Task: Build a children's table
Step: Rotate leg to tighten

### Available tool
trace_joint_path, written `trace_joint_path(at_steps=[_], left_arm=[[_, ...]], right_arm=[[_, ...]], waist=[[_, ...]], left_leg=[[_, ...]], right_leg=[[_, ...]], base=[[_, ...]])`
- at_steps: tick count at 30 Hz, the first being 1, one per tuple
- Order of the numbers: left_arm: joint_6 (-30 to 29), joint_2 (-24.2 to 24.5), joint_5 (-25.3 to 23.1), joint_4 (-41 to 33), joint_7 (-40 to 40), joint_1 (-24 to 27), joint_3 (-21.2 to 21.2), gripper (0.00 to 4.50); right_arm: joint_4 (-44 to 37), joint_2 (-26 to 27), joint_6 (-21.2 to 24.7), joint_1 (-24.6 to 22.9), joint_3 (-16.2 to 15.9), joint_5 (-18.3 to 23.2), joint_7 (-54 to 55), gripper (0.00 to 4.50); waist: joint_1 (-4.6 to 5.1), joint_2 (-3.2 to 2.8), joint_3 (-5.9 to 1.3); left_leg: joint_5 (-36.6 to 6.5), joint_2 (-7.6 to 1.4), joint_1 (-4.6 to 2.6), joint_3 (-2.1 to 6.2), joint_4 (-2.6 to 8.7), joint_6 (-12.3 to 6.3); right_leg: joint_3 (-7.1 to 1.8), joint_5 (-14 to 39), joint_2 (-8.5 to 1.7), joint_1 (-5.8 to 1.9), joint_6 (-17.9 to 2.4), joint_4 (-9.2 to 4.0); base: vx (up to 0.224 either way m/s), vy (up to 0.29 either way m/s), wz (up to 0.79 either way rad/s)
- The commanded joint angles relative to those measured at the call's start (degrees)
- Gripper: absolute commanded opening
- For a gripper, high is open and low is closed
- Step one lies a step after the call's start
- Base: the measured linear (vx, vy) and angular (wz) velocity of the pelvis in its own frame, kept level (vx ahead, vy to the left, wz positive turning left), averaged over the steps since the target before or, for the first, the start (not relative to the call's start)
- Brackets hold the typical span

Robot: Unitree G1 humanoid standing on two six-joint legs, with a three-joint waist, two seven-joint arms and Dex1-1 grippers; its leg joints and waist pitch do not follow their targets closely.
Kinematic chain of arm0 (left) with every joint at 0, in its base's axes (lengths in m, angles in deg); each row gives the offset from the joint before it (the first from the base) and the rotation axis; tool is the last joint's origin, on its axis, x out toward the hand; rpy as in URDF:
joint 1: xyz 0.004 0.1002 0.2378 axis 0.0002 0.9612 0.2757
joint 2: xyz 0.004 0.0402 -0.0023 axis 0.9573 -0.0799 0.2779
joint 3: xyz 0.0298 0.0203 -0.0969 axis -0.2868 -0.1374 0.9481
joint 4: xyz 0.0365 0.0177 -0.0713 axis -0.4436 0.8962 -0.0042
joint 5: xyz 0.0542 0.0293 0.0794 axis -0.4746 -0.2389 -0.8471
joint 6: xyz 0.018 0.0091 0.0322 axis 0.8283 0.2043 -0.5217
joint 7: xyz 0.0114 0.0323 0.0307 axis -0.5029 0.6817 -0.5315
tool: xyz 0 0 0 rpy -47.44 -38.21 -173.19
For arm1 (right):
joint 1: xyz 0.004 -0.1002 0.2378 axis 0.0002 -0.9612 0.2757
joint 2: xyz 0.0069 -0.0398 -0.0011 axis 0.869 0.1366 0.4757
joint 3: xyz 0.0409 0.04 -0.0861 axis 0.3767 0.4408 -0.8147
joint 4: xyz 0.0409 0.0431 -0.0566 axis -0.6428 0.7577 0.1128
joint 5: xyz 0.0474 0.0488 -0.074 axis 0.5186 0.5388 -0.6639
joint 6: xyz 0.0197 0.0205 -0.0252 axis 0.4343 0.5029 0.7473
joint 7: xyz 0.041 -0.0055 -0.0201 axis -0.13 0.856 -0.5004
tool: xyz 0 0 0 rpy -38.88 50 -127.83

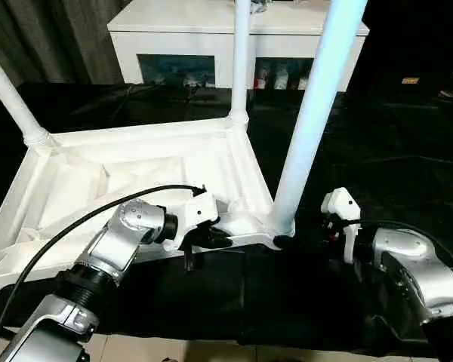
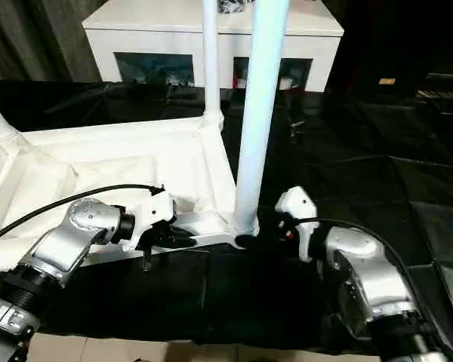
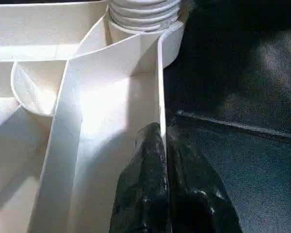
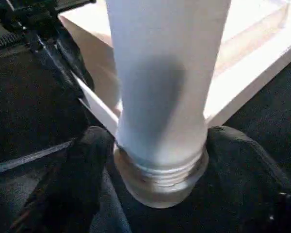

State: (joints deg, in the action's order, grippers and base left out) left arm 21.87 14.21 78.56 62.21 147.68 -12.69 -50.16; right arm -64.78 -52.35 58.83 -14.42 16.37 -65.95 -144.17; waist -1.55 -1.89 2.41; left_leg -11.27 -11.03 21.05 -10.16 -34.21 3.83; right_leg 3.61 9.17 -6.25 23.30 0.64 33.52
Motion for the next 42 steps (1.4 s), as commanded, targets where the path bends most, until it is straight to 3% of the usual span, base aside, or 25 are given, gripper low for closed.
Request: trace_joint_path(at_steps=[1,7,19,22,25,26,28,32,35,36,39,42], left_arm=[[0.8,0.5,-0.4,0.3,0.4,-1.1,-0.5,0.0],[1.0,0.5,-0.5,0.5,0.3,-1.1,-0.5,0.0],[0.7,0.5,-1.1,1.0,-0.4,-0.7,-0.8,0.0],[-1.6,-2.8,-2.5,3.3,-6.7,-2.0,-0.2,0.0],[-3.1,-5.0,-2.7,4.5,-10.1,-2.9,0.5,0.0],[-5.1,-9.1,-2.9,6.9,-16.1,-4.7,1.7,0.0],[-5.8,-12.2,-3.1,9.3,-21.0,-6.3,2.8,0.0],[-5.2,-14.9,-3.5,12.6,-26.2,-8.3,3.7,0.0],[-3.4,-15.7,-4.2,14.4,-27.5,-9.4,3.5,0.0],[-2.8,-15.9,-4.5,14.9,-27.5,-9.7,3.4,0.0],[-2.6,-15.1,-5.3,14.7,-26.9,-9.7,3.4,0.0],[-2.3,-13.9,-5.4,13.8,-25.9,-9.0,3.0,0.0]], right_arm=[[0.5,0.2,-0.7,0.8,0.2,0.1,-0.3,3.21],[1.5,1.2,-0.8,1.4,0.4,1.0,-0.7,2.68],[2.8,2.8,-2.2,0.3,-0.7,-1.4,2.7,2.53],[7.7,7.7,-2.6,2.3,0.3,-6.8,17.0,2.52],[9.2,10.4,-1.5,3.0,1.3,-8.4,24.2,2.51],[11.6,15.5,2.4,4.1,3.6,-9.2,35.5,2.5],[13.9,19.1,4.5,5.0,5.0,-9.6,42.8,2.45],[16.9,23.5,4.1,7.0,6.4,-8.9,48.6,2.44],[17.4,25.6,1.7,8.5,5.4,-7.8,46.1,2.44],[16.9,26.3,0.4,8.9,5.1,-6.9,44.0,2.77],[12.7,25.1,-1.0,8.3,5.1,-7.6,43.1,2.88],[9.7,22.9,-0.3,7.5,5.2,-7.3,41.5,3.27]], waist=[[-0.01,0.54,-3.64],[-0.09,0.48,-3.66],[0.02,0.47,-3.5],[0.64,0.57,-3.01],[1.32,0.83,-2.97],[1.6,0.68,-2.92],[2.12,0.59,-3.06],[2.58,0.54,-3.14],[2.78,0.33,-3.21],[2.69,0.29,-3.25],[2.67,0.3,-3.31],[2.48,0.37,-3.33]], left_leg=[[-11.2,-1.63,-0.37,0.03,4.18,-4.61],[-11.4,-1.64,-0.42,0.05,4.19,-4.36],[-13.5,-1.6,-0.34,0.12,4.35,-3.18],[-17.4,-1.37,-0.37,0.15,4.66,-1.18],[-19.6,-1.16,-0.44,0.48,4.75,0.33],[-20.4,-1.2,-0.57,0.53,4.75,0.38],[-21.4,-0.92,-0.68,0.79,4.8,1.48],[-23.4,-0.8,-0.54,0.82,4.9,0.36],[-24.0,-0.83,-0.55,0.89,4.92,-0.21],[-23.6,-0.93,-0.5,0.89,4.96,-0.46],[-22.2,-1.04,-0.17,0.86,5.12,-0.78],[-20.6,-1.11,-0.12,0.73,5.1,-1.35]], right_leg=[[-1.76,8.5,-1.51,-3.05,-15.9,-2.86],[-1.74,8.8,-1.47,-3.03,-15.8,-2.86],[-1.76,12.5,-1.48,-2.87,-14.6,-3.18],[-1.68,20.1,-1.51,-2.42,-12.6,-3.93],[-1.51,25.2,-1.46,-2.26,-10.2,-4.36],[-1.56,25.9,-1.47,-2.06,-9.8,-4.65],[-1.38,26.6,-1.35,-1.78,-9.4,-4.77],[-1.2,24.5,-1.28,-1.9,-9.2,-5.09],[-1.12,25.2,-1.37,-1.88,-8.9,-5.29],[-1.16,24.1,-1.39,-1.95,-9.2,-5.27],[-1.21,21.4,-1.39,-2.29,-9.9,-4.96],[-1.32,19.5,-1.39,-2.4,-10.6,-4.78]], base=[[0.0,0.0,0.0],[0.0,0.0,0.0],[0.0,0.0,0.0],[0.0,0.0,0.0],[0.0,0.0,0.0],[0.0,0.0,0.0],[0.0,0.0,0.0],[0.0,0.0,0.0],[0.0,0.0,0.0],[0.0,0.0,0.0],[0.0,0.0,0.0],[0.0,0.0,0.0]])
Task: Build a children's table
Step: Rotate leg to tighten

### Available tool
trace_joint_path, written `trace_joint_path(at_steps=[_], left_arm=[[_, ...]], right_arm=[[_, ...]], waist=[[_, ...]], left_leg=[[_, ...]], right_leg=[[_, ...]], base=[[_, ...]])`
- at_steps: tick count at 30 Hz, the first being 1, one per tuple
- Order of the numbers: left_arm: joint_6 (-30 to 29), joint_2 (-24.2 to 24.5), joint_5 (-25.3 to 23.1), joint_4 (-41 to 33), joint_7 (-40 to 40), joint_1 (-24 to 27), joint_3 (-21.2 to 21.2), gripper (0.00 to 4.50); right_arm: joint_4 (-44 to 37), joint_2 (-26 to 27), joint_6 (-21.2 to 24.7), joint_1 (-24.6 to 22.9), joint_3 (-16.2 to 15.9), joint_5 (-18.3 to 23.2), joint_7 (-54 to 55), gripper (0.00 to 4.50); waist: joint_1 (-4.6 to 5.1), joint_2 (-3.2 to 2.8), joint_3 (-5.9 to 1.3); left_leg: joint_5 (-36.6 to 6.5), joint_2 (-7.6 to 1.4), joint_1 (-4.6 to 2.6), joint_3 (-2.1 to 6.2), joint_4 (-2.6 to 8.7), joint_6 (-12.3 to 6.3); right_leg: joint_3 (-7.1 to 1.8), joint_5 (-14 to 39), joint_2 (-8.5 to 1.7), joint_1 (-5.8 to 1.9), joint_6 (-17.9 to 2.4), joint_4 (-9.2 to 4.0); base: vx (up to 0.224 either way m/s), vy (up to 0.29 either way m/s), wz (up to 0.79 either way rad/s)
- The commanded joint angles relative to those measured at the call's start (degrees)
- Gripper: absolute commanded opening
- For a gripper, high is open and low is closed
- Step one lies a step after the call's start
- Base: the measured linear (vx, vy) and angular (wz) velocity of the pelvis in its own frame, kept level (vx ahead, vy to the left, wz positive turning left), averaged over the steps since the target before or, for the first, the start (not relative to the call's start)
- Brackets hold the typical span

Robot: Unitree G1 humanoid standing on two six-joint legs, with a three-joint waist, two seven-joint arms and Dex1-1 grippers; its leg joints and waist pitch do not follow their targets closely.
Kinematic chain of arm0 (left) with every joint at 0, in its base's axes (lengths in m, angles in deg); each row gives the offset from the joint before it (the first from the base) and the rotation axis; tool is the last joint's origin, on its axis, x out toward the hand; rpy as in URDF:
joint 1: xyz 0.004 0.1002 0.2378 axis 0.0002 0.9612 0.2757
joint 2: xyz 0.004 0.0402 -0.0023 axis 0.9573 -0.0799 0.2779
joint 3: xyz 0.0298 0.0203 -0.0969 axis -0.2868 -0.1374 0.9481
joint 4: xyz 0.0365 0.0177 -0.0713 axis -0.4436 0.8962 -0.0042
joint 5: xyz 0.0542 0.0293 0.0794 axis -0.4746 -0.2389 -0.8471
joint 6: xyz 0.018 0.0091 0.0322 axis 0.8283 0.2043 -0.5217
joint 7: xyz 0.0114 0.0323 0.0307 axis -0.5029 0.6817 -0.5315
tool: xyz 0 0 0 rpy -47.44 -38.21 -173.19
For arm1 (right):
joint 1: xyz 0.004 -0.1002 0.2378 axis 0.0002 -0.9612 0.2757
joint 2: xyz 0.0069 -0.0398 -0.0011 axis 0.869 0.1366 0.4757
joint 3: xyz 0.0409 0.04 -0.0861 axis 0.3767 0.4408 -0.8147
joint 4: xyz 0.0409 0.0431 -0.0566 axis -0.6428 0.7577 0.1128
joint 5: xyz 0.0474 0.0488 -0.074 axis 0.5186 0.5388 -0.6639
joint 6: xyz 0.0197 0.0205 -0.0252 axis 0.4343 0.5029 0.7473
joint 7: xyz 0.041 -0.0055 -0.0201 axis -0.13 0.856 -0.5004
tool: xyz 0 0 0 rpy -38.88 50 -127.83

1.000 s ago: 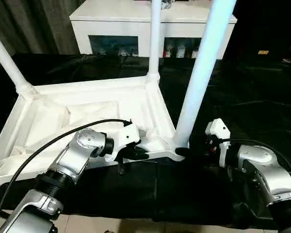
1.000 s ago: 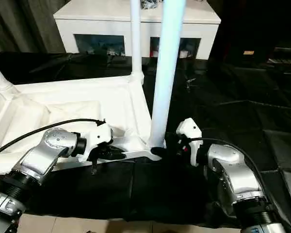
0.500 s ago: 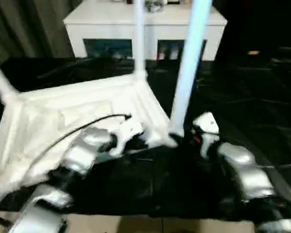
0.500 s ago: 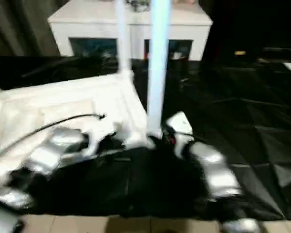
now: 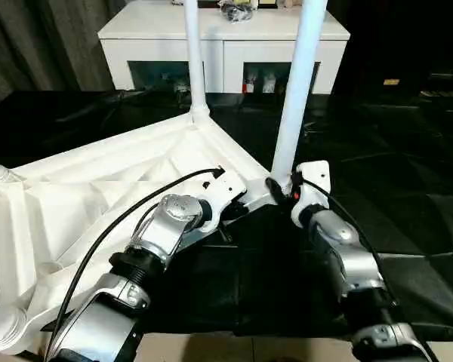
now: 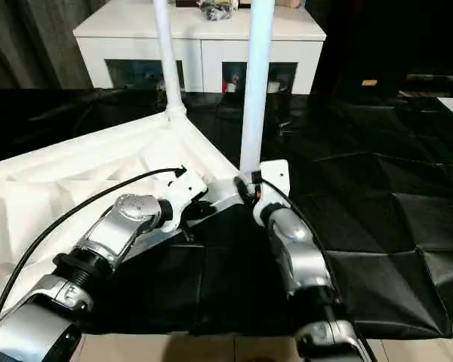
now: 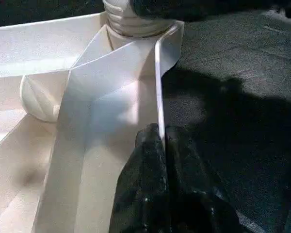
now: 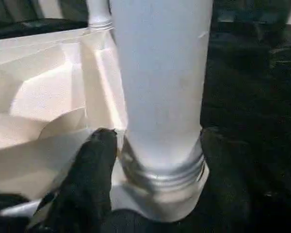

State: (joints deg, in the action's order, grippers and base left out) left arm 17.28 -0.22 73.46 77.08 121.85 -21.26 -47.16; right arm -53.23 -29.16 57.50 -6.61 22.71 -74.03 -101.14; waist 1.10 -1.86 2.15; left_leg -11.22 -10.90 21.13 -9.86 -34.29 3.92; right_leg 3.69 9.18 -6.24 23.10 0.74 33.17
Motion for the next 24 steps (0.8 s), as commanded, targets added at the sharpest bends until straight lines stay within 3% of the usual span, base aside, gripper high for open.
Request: trace_joint_path(at_steps=[1,3,4,5,7,8,11,14,16,20,24], left_arm=[[2.2,0.8,-0.3,-1.2,0.1,-0.3,0.0,0.0],[2.6,2.6,0.1,-2.3,2.2,0.7,-0.3,0.0],[2.6,2.6,0.1,-2.4,2.3,0.7,-0.3,0.0],[3.3,4.0,0.1,-2.9,4.7,1.2,-0.8,0.0],[3.3,5.0,0.1,-3.3,6.1,1.4,-1.1,0.0],[3.3,5.0,0.1,-3.3,6.1,1.4,-1.1,0.0],[4.9,8.7,1.3,-6.2,14.3,2.6,-2.5,0.0],[4.8,10.7,3.2,-9.6,20.7,4.1,-3.7,0.0],[4.7,12.0,4.5,-12.2,24.5,5.1,-4.6,0.0],[3.8,12.1,5.1,-13.5,25.2,5.4,-4.8,0.0],[3.9,12.3,5.0,-13.7,25.3,5.6,-4.7,0.0]], right_arm=[[-2.4,-0.7,1.3,-0.5,-0.9,1.0,-1.9,3.27],[-6.3,-6.0,3.2,-2.0,-1.7,1.3,-7.8,3.51],[-6.4,-6.2,3.3,-2.0,-1.8,1.3,-8.1,3.63],[-9.0,-10.0,4.7,-3.6,-2.5,2.9,-14.8,3.63],[-10.5,-12.9,4.4,-4.9,-3.3,3.4,-19.3,3.63],[-10.5,-12.9,4.4,-4.9,-3.3,3.4,-19.3,3.63],[-14.6,-21.4,2.3,-8.8,-4.3,5.8,-32.5,3.63],[-15.6,-23.3,1.8,-9.4,-3.8,7.3,-36.2,3.63],[-15.6,-23.5,1.4,-8.8,-3.7,8.1,-37.3,3.63],[-15.2,-23.3,1.1,-8.1,-5.7,7.7,-38.8,3.63],[-14.0,-22.9,0.4,-7.6,-7.4,6.5,-39.8,3.63]], waist=[[-0.22,0.33,-3.07],[-0.42,0.47,-3.19],[-0.56,0.45,-3.23],[-0.6,0.25,-3.23],[-1.03,0.38,-3.38],[-1.0,0.33,-3.39],[-1.35,0.25,-3.67],[-1.6,0.14,-3.72],[-1.77,0.01,-3.49],[-2.78,0.02,-3.25],[-2.97,0.29,-3.21]], left_leg=[[-20.4,-1.22,-0.2,0.4,5.14,-1.5],[-18.8,-1.3,0.02,0.43,5.12,-2.13],[-17.8,-1.39,-0.04,0.29,4.98,-2.63],[-17.3,-1.38,-0.07,0.22,4.93,-2.77],[-14.8,-1.47,0.24,0.23,4.68,-4.18],[-14.3,-1.51,0.22,0.15,4.66,-4.37],[-11.5,-1.66,0.2,0.15,4.22,-5.82],[-8.8,-1.82,0.12,0.04,4.09,-7.53],[-9.9,-1.94,-0.27,-0.1,4.24,-7.25],[-13.6,-2.16,-0.93,-0.38,4.59,-4.9],[-14.5,-1.98,-0.65,-0.35,4.8,-3.24]], right_leg=[[-1.4,19.3,-1.38,-2.26,-10.8,-4.42],[-1.4,17.4,-1.4,-2.72,-11.3,-4.16],[-1.5,16.0,-1.4,-2.65,-11.6,-4.05],[-1.56,15.5,-1.46,-2.56,-11.9,-4.0],[-1.59,12.2,-1.53,-3.1,-12.6,-3.63],[-1.63,11.5,-1.58,-2.95,-13.0,-3.53],[-1.62,6.6,-1.61,-3.28,-14.9,-2.94],[-1.59,2.6,-1.58,-3.25,-17.3,-2.35],[-1.59,4.2,-1.51,-2.93,-17.8,-2.53],[-1.73,9.4,-1.46,-2.49,-16.6,-2.94],[-1.87,10.8,-1.55,-2.7,-15.0,-2.99]], base=[[0.0,0.0,0.0],[0.0,0.0,0.0],[0.0,0.0,0.0],[0.0,0.0,0.0],[0.0,0.0,0.0],[0.0,0.0,0.0],[0.021,-0.002,-0.01],[0.0,0.0,0.0],[0.0,0.0,0.0],[0.0,0.0,0.0],[0.0,0.0,0.0]])
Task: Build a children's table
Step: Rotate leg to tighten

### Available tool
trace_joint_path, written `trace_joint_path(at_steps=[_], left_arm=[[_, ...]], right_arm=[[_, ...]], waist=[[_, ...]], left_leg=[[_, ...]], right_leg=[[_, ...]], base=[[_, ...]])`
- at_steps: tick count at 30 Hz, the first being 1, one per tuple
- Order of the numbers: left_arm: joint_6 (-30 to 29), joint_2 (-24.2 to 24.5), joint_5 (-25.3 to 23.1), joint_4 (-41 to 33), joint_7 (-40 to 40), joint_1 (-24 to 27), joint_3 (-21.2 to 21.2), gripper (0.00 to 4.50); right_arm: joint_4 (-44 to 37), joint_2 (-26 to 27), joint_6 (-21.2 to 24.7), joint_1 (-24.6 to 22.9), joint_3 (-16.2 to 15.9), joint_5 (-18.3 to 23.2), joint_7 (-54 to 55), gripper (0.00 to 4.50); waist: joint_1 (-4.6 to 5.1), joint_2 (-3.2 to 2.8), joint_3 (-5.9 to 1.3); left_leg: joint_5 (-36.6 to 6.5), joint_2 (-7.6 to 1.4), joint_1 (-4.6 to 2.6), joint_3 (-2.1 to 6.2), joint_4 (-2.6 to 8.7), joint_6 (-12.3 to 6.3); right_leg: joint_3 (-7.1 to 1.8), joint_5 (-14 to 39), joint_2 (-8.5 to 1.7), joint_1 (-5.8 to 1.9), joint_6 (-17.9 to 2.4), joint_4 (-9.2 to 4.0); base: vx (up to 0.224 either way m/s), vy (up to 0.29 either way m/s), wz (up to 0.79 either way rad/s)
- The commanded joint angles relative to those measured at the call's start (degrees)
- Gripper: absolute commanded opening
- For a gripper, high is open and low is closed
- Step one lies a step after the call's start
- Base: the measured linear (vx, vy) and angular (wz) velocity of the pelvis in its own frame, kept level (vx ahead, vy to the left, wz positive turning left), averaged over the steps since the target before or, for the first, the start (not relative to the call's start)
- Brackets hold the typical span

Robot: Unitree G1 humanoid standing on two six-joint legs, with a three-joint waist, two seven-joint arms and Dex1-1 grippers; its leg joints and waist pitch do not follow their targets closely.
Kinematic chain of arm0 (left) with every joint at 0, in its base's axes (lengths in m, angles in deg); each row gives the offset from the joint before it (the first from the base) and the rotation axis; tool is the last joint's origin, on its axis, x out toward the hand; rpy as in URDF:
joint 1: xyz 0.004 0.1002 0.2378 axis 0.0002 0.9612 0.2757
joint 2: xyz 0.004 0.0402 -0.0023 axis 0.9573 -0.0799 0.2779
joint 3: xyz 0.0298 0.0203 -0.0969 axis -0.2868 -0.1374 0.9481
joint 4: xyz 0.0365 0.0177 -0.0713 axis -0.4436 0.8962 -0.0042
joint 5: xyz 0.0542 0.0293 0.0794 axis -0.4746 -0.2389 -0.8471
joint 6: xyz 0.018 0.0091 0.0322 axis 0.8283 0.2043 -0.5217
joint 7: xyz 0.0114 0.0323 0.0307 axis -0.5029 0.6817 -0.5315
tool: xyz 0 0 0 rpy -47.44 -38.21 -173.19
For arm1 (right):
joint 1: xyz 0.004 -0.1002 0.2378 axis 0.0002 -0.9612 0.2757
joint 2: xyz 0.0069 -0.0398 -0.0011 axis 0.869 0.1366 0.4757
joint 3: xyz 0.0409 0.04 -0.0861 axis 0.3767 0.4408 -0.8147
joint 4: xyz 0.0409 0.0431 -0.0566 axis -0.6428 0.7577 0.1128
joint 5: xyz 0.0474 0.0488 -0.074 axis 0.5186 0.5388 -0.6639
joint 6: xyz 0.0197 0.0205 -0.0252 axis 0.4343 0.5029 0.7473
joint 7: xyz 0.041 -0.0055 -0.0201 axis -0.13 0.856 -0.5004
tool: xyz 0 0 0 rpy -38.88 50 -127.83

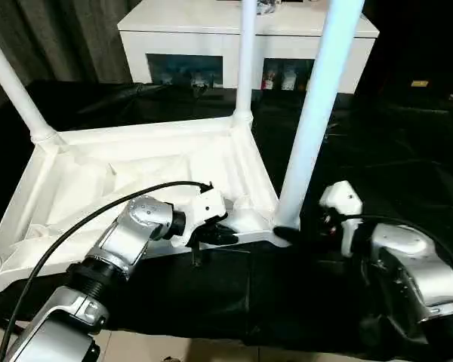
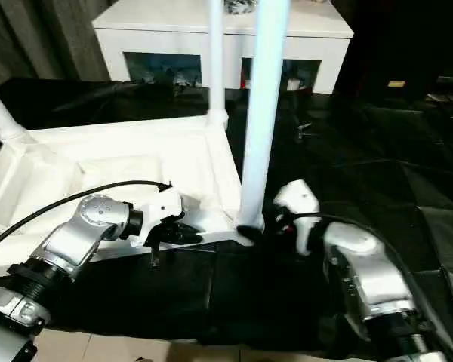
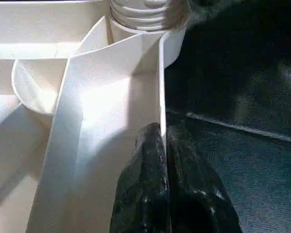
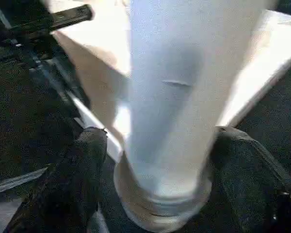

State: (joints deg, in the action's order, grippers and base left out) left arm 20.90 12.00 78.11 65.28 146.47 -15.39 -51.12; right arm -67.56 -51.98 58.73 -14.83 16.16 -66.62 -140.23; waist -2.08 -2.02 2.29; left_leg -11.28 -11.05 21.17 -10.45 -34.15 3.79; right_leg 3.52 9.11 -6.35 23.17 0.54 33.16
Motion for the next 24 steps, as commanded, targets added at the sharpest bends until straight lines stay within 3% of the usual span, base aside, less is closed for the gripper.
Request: trace_joint_path(at_steps=[1,2,7,9,19,22,24], left_arm=[[0.0,0.3,0.4,-2.4,1.1,-0.1,-0.7,0.0],[-0.1,0.4,0.3,-2.6,1.2,0.0,-0.7,0.0],[-0.4,0.6,0.2,-2.9,1.1,0.2,-0.5,0.0],[-0.4,0.7,0.2,-2.8,0.9,0.2,-0.4,0.0],[-1.1,0.8,0.2,-2.6,1.4,0.4,-0.7,0.0],[-1.6,0.8,0.0,-2.5,1.2,0.7,-0.8,0.0],[-3.1,-0.6,-0.5,-1.7,-1.7,0.7,-0.4,0.0]], right_arm=[[1.7,0.2,-1.6,1.1,-1.6,-2.0,-0.9,3.63],[2.4,0.4,-1.9,1.3,-1.9,-2.5,-0.8,3.63],[4.7,0.9,-1.9,2.5,-1.8,-2.6,-0.6,3.47],[4.7,1.2,-1.6,2.9,-1.2,-1.2,-0.8,3.13],[5.1,2.2,-1.4,1.9,-1.0,-0.5,-1.3,2.67],[6.3,3.6,-1.1,1.8,-0.9,-2.0,2.5,2.66],[9.6,7.5,0.2,3.0,0.5,-5.1,13.3,2.66]], waist=[[0.19,0.57,-3.38],[0.34,0.51,-3.4],[0.22,0.57,-3.67],[0.27,0.54,-3.65],[0.24,0.44,-3.7],[0.33,0.43,-3.63],[0.51,0.42,-3.49]], left_leg=[[-14.3,-1.79,-0.67,0.22,4.62,-3.11],[-13.5,-1.73,-0.43,0.31,4.62,-3.05],[-10.1,-1.66,-0.56,0.13,4.17,-4.49],[-9.9,-1.66,-0.51,0.14,4.16,-4.88],[-10.0,-1.62,-0.56,0.12,4.1,-4.92],[-10.5,-1.63,-0.61,0.13,4.17,-4.54],[-11.5,-1.57,-0.55,0.13,4.32,-3.75]], right_leg=[[-1.7,10.9,-1.47,-2.76,-14.6,-2.96],[-1.67,10.5,-1.54,-2.85,-14.6,-2.83],[-1.68,6.7,-1.47,-2.89,-15.6,-2.44],[-1.64,6.5,-1.42,-2.92,-15.9,-2.42],[-1.61,7.1,-1.41,-2.99,-15.9,-2.47],[-1.62,7.8,-1.38,-2.91,-15.8,-2.53],[-1.63,9.4,-1.38,-2.83,-15.4,-2.69]], base=[[0.0,0.0,0.0],[0.0,0.0,0.0],[0.0,0.0,0.0],[0.0,0.0,0.0],[0.0,0.0,0.0],[0.0,0.0,0.0],[0.0,0.0,0.0]])
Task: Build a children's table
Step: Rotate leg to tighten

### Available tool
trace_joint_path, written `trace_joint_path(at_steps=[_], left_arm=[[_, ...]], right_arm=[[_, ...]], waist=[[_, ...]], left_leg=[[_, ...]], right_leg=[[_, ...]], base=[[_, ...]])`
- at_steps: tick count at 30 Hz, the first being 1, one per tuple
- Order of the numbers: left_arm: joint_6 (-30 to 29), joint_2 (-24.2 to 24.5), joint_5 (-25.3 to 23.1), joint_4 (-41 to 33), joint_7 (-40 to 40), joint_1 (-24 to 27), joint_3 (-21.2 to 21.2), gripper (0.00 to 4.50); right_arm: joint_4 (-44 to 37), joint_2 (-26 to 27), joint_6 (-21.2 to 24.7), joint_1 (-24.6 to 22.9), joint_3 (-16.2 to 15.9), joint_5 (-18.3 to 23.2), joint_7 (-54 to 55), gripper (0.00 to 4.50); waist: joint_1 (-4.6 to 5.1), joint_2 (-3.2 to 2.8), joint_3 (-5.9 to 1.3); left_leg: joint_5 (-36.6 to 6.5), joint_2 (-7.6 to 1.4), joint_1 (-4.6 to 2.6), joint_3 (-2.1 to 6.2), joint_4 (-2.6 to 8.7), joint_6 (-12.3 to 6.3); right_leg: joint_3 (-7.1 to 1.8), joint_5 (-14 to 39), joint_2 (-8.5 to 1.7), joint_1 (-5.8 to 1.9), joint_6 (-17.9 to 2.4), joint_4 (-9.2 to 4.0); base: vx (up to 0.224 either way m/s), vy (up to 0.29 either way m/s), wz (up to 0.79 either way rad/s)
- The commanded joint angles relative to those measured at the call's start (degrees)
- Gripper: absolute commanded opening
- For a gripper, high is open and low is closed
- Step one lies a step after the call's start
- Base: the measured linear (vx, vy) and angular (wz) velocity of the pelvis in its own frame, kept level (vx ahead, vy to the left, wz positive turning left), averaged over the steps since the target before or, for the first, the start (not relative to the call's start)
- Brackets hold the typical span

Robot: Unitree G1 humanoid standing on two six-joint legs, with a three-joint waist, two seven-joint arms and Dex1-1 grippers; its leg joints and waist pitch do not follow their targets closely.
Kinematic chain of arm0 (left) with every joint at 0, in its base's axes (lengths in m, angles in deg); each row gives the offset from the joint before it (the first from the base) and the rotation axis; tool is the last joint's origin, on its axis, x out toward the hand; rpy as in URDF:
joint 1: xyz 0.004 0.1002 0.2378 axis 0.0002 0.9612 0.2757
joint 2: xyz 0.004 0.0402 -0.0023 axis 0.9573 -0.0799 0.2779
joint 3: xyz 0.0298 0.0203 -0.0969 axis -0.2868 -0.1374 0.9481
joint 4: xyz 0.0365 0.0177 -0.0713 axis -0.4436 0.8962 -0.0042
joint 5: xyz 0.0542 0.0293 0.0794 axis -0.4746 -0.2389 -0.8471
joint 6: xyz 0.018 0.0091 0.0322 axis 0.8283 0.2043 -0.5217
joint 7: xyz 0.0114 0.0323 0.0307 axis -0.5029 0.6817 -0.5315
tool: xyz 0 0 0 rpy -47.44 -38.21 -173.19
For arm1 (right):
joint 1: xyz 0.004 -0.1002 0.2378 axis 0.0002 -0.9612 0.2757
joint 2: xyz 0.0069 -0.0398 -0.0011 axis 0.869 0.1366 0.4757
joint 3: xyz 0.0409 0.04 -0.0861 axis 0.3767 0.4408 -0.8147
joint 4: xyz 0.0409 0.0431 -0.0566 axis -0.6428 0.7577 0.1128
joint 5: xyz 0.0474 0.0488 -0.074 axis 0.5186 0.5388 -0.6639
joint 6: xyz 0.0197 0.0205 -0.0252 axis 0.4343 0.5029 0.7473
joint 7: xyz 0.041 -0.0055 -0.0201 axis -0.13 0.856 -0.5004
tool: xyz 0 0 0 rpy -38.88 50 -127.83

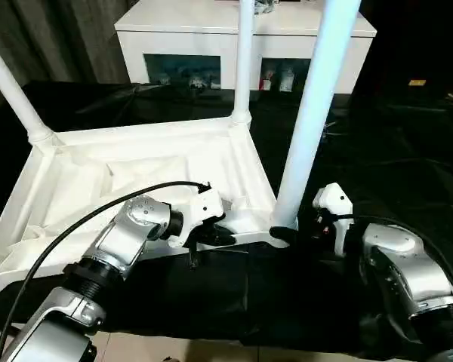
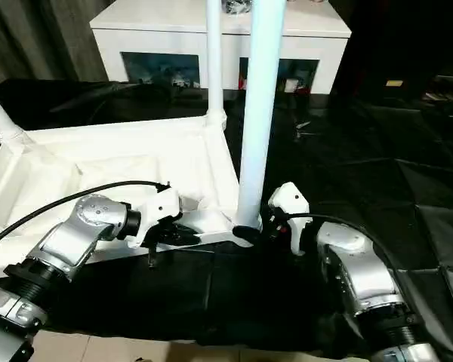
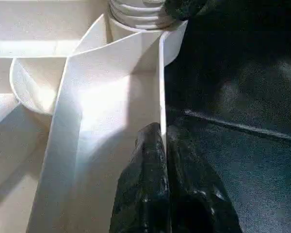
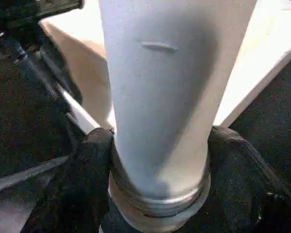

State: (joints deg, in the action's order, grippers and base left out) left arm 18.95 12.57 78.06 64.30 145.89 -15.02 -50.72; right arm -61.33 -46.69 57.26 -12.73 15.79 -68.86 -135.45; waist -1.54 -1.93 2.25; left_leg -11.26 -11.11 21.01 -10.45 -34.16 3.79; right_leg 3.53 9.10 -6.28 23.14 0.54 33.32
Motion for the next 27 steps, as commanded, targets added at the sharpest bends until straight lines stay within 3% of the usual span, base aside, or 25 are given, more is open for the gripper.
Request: trace_joint_path(at_steps=[1,2,3,4,6,8,9,11,13,15,16,20,22,24,27], left_arm=[[-1.7,-2.1,-1.1,0.1,-3.3,-0.1,-0.5,0.0],[-1.8,-2.4,-1.2,0.3,-4.0,-0.2,-0.4,0.0],[-2.9,-4.7,-2.3,2.4,-9.0,-1.3,0.4,0.0],[-3.4,-5.5,-2.7,3.2,-10.8,-1.7,0.7,0.0],[-3.9,-6.8,-3.1,4.3,-13.4,-2.4,1.1,0.0],[-5.6,-10.9,-3.6,6.9,-21.2,-4.2,2.9,0.0],[-5.5,-12.9,-3.9,8.5,-25.5,-5.2,3.8,0.0],[-4.9,-15.1,-4.4,10.3,-29.9,-6.4,4.6,0.0],[-3.4,-16.3,-5.5,11.8,-31.8,-7.3,4.4,0.0],[-2.2,-16.4,-6.0,12.3,-31.4,-7.6,3.9,0.0],[-1.8,-16.2,-6.2,12.3,-31.0,-7.6,3.7,0.0],[-1.3,-13.7,-7.0,10.8,-28.3,-6.6,2.2,0.0],[-1.2,-12.6,-7.0,9.7,-27.4,-5.7,2.0,0.0],[-1.2,-12.2,-7.0,9.2,-26.9,-5.3,2.0,0.0],[-0.8,-8.5,-8.0,5.5,-22.7,-3.2,0.3,0.0]], right_arm=[[4.3,4.0,2.5,1.4,1.7,-3.7,12.9,2.66],[4.5,4.5,2.7,1.5,2.0,-3.9,14.2,2.65],[6.1,8.4,4.6,2.3,4.0,-4.9,23.2,2.65],[6.6,9.8,5.4,2.6,4.9,-5.0,26.3,2.65],[7.5,11.7,6.1,3.1,6.1,-5.1,30.3,2.65],[9.9,16.1,5.8,4.5,8.2,-5.2,38.6,2.65],[11.0,17.9,5.1,5.2,8.6,-5.4,41.4,2.64],[12.4,19.9,4.0,6.4,7.9,-6.6,44.2,2.64],[13.6,21.4,3.7,7.6,6.1,-7.7,44.3,2.64],[13.1,21.8,2.6,7.7,5.1,-7.6,42.2,2.64],[12.3,21.9,1.8,7.4,5.2,-6.8,40.9,3.2],[8.7,19.0,-1.9,6.3,5.0,-7.8,38.2,3.55],[7.3,17.6,-0.4,6.0,6.1,-6.0,36.4,3.68],[6.5,16.5,0.1,5.9,6.1,-5.9,35.3,3.87],[0.5,9.6,3.3,3.5,4.7,-4.3,24.4,3.99]], waist=[[0.36,0.37,-3.27],[0.6,0.37,-3.1],[0.99,0.47,-3.06],[1.35,0.35,-2.99],[1.63,0.43,-3.07],[1.63,0.24,-3.08],[1.83,0.44,-3.04],[1.49,0.41,-3.26],[1.37,0.52,-3.34],[1.31,0.55,-3.38],[1.21,0.56,-3.44],[1.12,0.42,-3.47],[1.56,0.45,-3.47],[1.68,0.45,-3.59],[1.51,0.5,-3.57]], left_leg=[[-12.6,-1.41,-0.14,0.21,4.54,-2.74],[-13.7,-1.38,-0.04,0.32,4.76,-1.89],[-16.7,-1.25,-0.32,0.49,4.87,-0.56],[-18.4,-1.26,-0.8,0.42,4.83,0.22],[-19.4,-1.15,-0.74,0.69,4.95,1.0],[-19.8,-1.12,-0.81,0.62,4.91,1.04],[-20.0,-1.01,-0.72,0.61,4.93,1.33],[-20.0,-1.03,-1.12,0.53,4.83,0.92],[-18.3,-0.95,-0.61,0.58,4.91,0.18],[-17.1,-0.95,-0.33,0.56,4.88,-0.49],[-16.6,-0.97,-0.29,0.49,4.82,-0.96],[-15.2,-1.03,0.03,0.55,4.79,-1.91],[-14.6,-1.04,0.32,0.69,4.88,-2.12],[-14.5,-1.14,-0.05,0.57,4.65,-2.45],[-12.7,-1.26,0.23,0.6,4.54,-3.71]], right_leg=[[-1.62,11.6,-1.47,-2.77,-14.8,-3.01],[-1.51,13.9,-1.42,-2.79,-14.0,-3.16],[-1.35,19.0,-1.43,-2.69,-12.4,-3.66],[-1.58,21.0,-1.46,-1.98,-11.7,-4.08],[-1.51,21.8,-1.35,-2.09,-10.8,-4.1],[-1.59,20.9,-1.37,-1.81,-10.7,-4.31],[-1.54,20.9,-1.26,-1.79,-10.7,-4.32],[-1.54,20.2,-1.26,-1.63,-10.5,-4.56],[-1.49,18.0,-1.26,-2.1,-10.4,-4.38],[-1.51,16.5,-1.29,-2.27,-10.6,-4.2],[-1.52,15.9,-1.39,-2.38,-10.6,-4.18],[-1.47,14.4,-1.41,-2.68,-10.7,-4.0],[-1.32,13.9,-1.39,-2.92,-11.0,-3.81],[-1.42,12.8,-1.38,-2.7,-12.0,-3.75],[-1.36,10.3,-1.33,-3.16,-12.8,-3.42]], base=[[0.0,0.0,0.0],[0.0,0.0,0.0],[-0.053,-0.007,-0.04],[0.0,0.0,0.0],[0.0,0.0,0.0],[0.0,0.0,0.0],[0.0,0.0,0.0],[0.0,0.0,0.0],[0.0,0.0,0.0],[0.0,0.0,0.0],[0.0,0.0,0.0],[0.0,0.0,0.0],[0.0,0.0,0.0],[0.0,0.0,0.0],[0.0,0.0,0.0]])
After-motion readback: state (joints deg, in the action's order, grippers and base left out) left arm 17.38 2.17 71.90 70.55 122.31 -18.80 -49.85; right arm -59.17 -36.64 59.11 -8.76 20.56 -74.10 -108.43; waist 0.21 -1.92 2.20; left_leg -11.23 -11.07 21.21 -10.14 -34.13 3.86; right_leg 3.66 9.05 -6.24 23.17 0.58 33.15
